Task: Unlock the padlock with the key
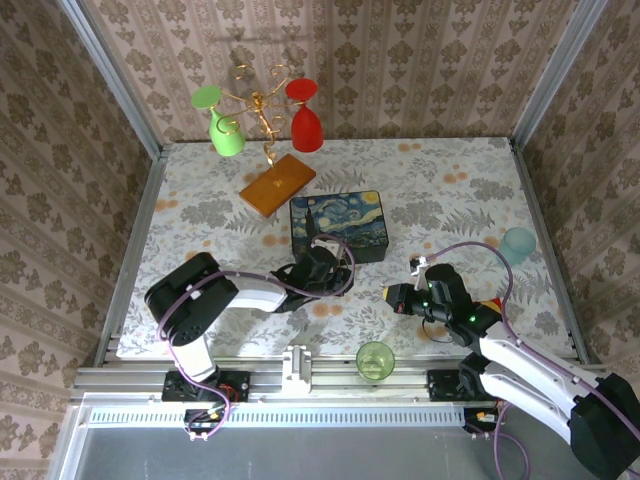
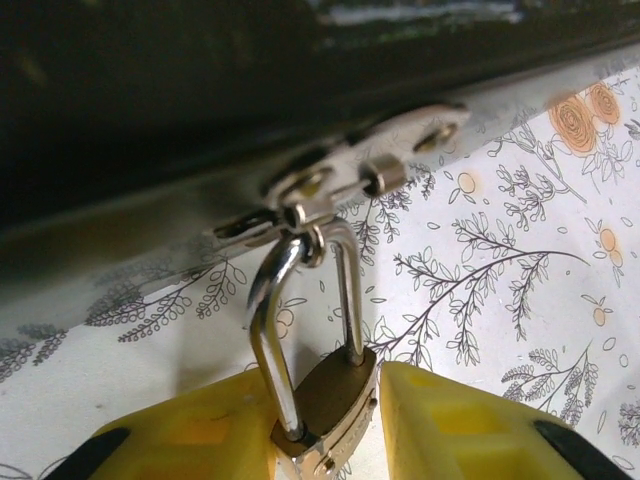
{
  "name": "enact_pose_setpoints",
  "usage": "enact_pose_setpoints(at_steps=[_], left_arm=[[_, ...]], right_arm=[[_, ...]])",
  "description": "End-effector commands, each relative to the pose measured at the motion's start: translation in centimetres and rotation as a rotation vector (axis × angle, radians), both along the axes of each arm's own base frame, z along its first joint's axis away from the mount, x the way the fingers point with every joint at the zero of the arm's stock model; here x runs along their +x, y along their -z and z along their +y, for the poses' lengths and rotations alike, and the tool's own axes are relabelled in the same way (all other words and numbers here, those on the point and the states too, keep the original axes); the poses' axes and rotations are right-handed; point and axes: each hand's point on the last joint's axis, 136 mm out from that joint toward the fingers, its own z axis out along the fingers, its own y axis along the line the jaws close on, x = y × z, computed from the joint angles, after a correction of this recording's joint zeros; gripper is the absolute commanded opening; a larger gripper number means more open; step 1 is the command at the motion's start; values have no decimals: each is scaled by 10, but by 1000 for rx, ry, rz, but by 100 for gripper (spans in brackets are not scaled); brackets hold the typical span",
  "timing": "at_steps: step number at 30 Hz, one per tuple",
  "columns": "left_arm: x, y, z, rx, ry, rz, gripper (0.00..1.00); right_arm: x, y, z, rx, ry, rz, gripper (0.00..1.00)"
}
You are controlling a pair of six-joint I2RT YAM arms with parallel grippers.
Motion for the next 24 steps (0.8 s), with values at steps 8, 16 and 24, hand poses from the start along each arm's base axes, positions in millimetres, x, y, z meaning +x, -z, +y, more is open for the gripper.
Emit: enact_pose_setpoints(at_steps=[8,16,24], left_arm=[[1,5,-4,-60,-84,-5,21],[3,9,-1,-82,-126,9,13],[4,-11,3,-176,-175,34,0]], right_arm=[[2,11,-1,22,26,15,0],[1,16,0,28,27,27,0],[4,19,14,70,-18,51,0]])
